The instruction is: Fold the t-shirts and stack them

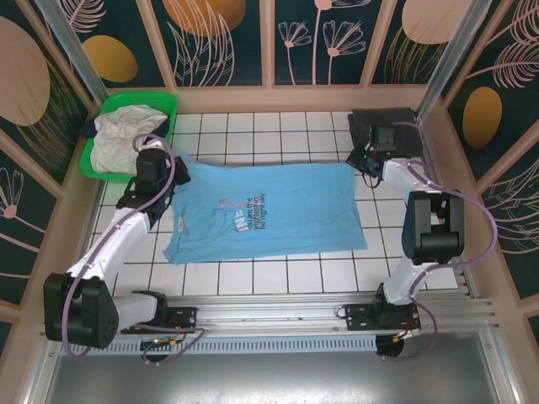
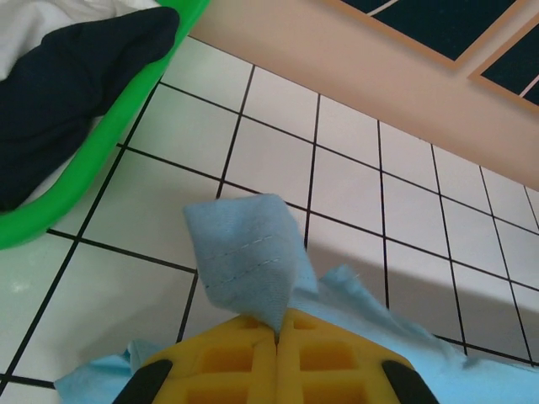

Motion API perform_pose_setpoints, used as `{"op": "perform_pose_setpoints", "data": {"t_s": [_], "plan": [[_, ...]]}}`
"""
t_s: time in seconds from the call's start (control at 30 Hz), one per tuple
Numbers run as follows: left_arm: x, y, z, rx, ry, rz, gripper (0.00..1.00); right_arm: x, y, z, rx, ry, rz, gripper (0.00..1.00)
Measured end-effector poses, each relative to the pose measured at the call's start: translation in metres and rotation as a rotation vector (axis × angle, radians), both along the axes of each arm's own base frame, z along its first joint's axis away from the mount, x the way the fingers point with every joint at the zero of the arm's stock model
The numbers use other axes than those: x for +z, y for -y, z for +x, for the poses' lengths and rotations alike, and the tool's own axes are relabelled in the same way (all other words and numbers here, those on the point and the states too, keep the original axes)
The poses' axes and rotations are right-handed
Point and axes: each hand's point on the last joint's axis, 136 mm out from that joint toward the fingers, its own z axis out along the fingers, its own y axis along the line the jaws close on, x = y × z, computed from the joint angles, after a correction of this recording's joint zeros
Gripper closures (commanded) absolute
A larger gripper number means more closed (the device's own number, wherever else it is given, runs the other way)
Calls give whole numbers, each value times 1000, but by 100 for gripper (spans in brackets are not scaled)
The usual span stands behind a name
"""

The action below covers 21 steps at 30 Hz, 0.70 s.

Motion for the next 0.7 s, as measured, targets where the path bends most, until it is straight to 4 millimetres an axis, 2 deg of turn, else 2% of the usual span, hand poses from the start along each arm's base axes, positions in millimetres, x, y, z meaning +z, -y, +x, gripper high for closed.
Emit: {"op": "perform_pose_setpoints", "data": {"t_s": [0.1,0.17,0.27,0.43,0.6,0.7], "plan": [[-13,0,-19,-11,-13,-11,100,-23,-2,-24,12,-56,13,100],[-30,0,-35,-20,-42,-23,100,-39,-2,-44,16,-99,17,100],[-52,-1,-61,-26,-83,-43,100,-53,1,-70,5,-143,25,100],[-63,-1,-82,-33,-102,-66,100,-52,5,-93,-14,-142,35,100],[-69,-1,-86,-35,-119,-67,100,-47,11,-105,-29,-129,29,100],[-73,-1,-86,-37,-129,-67,100,-36,22,-103,-62,-99,32,100]]}}
